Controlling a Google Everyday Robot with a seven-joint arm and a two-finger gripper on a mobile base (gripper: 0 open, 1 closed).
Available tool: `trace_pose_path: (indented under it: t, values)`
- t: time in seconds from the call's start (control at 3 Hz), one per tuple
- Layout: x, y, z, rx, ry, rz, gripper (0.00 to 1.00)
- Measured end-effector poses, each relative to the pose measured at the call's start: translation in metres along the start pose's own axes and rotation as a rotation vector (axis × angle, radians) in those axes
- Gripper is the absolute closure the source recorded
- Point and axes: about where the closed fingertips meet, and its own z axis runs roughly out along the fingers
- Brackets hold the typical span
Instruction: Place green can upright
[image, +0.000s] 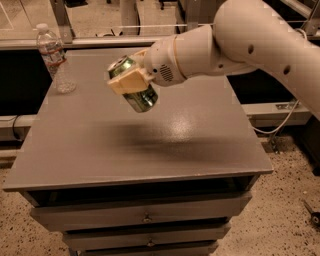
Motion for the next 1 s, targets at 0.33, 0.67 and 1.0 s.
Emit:
trace_pose_path:
  t: [0.33, 0.67, 1.0]
  values:
    - [0.001, 0.012, -0.002, -0.053, -0.202, 0.015, 1.0]
    - [-0.008, 0.023, -0.001, -0.075, -0.261, -0.047, 1.0]
    - [-0.008, 0.023, -0.001, -0.075, -0.261, -0.047, 1.0]
